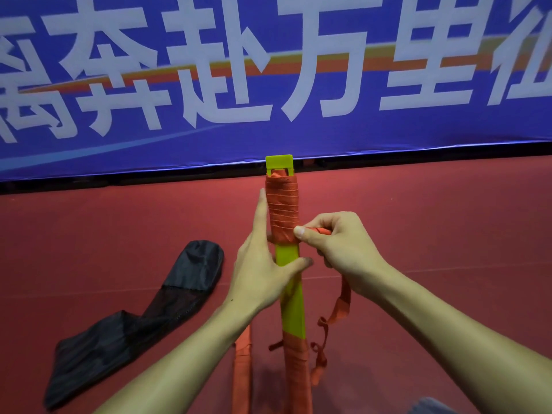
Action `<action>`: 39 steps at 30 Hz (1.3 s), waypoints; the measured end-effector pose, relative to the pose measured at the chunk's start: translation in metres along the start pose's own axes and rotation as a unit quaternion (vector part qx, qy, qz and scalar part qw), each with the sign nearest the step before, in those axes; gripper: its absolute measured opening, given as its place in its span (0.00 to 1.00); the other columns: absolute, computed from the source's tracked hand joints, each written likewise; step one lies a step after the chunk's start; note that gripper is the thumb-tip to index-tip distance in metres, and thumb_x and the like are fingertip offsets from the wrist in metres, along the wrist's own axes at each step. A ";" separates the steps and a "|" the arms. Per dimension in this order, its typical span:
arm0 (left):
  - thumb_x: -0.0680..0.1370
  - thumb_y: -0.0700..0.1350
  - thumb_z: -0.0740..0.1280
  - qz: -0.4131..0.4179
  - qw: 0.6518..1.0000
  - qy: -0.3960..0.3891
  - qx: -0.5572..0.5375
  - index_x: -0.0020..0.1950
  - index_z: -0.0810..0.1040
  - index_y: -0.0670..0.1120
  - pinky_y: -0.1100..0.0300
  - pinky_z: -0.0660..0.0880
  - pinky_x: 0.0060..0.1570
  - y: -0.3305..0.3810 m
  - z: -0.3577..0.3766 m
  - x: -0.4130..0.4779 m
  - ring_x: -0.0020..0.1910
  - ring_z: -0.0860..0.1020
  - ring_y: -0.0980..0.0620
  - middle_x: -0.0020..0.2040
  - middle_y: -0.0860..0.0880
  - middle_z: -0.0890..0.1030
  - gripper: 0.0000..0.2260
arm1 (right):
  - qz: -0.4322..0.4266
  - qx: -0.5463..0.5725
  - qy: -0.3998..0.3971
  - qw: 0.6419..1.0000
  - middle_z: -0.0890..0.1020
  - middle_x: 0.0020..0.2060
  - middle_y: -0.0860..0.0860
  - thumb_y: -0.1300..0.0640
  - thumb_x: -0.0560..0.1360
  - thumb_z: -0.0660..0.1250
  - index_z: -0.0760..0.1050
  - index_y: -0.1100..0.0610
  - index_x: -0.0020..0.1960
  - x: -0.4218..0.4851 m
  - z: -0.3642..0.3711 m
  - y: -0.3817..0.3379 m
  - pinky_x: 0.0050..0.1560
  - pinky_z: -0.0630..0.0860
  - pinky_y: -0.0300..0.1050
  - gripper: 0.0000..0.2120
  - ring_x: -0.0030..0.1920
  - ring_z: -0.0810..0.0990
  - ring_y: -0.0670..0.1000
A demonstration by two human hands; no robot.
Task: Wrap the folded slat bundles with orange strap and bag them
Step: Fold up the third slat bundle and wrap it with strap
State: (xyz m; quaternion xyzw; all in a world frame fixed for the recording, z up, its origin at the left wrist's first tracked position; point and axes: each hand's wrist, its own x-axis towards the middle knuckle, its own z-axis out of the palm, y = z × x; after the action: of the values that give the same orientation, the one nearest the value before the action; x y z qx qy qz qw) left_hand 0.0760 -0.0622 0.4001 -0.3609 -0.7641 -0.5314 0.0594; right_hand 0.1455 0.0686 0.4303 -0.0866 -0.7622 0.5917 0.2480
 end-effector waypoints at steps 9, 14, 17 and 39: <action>0.72 0.44 0.77 -0.043 0.999 0.014 0.007 0.77 0.41 0.70 0.65 0.78 0.38 -0.001 0.001 -0.003 0.32 0.82 0.58 0.42 0.57 0.84 0.53 | -0.021 -0.029 0.008 0.999 0.73 0.24 0.47 0.59 0.72 0.75 0.81 0.61 0.36 -0.004 0.007 -0.002 0.27 0.65 0.32 0.09 0.23 0.67 0.40; 0.70 0.41 0.78 -0.073 0.996 0.009 -0.041 0.73 0.43 0.77 0.46 0.81 0.52 -0.014 -0.004 0.004 0.40 0.84 0.51 0.43 0.52 0.86 0.54 | -0.065 -0.080 -0.017 0.995 0.80 0.36 0.45 0.61 0.70 0.76 0.84 0.56 0.45 0.003 -0.012 0.002 0.30 0.66 0.29 0.05 0.29 0.72 0.38; 0.70 0.40 0.79 -0.101 0.992 0.000 -0.077 0.72 0.49 0.78 0.41 0.81 0.54 -0.019 -0.005 0.004 0.43 0.84 0.49 0.43 0.51 0.86 0.52 | -0.072 -0.104 -0.016 0.992 0.80 0.35 0.46 0.62 0.70 0.76 0.83 0.56 0.43 0.008 -0.022 0.006 0.31 0.68 0.31 0.05 0.28 0.73 0.39; 0.71 0.37 0.78 -0.099 0.993 -0.032 -0.059 0.66 0.56 0.81 0.42 0.81 0.52 -0.014 -0.013 0.001 0.36 0.81 0.51 0.44 0.49 0.84 0.47 | 0.009 -0.046 -0.118 0.992 0.71 0.31 0.57 0.62 0.74 0.72 0.80 0.63 0.40 0.007 -0.035 0.011 0.33 0.80 0.53 0.06 0.33 0.67 0.54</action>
State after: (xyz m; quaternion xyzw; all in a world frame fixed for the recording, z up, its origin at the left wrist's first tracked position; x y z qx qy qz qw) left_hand 0.0631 -0.0751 0.3950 -0.3036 -0.7648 -0.5668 -0.0395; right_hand 0.1545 0.1048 0.4276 -0.0349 -0.8116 0.5644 0.1467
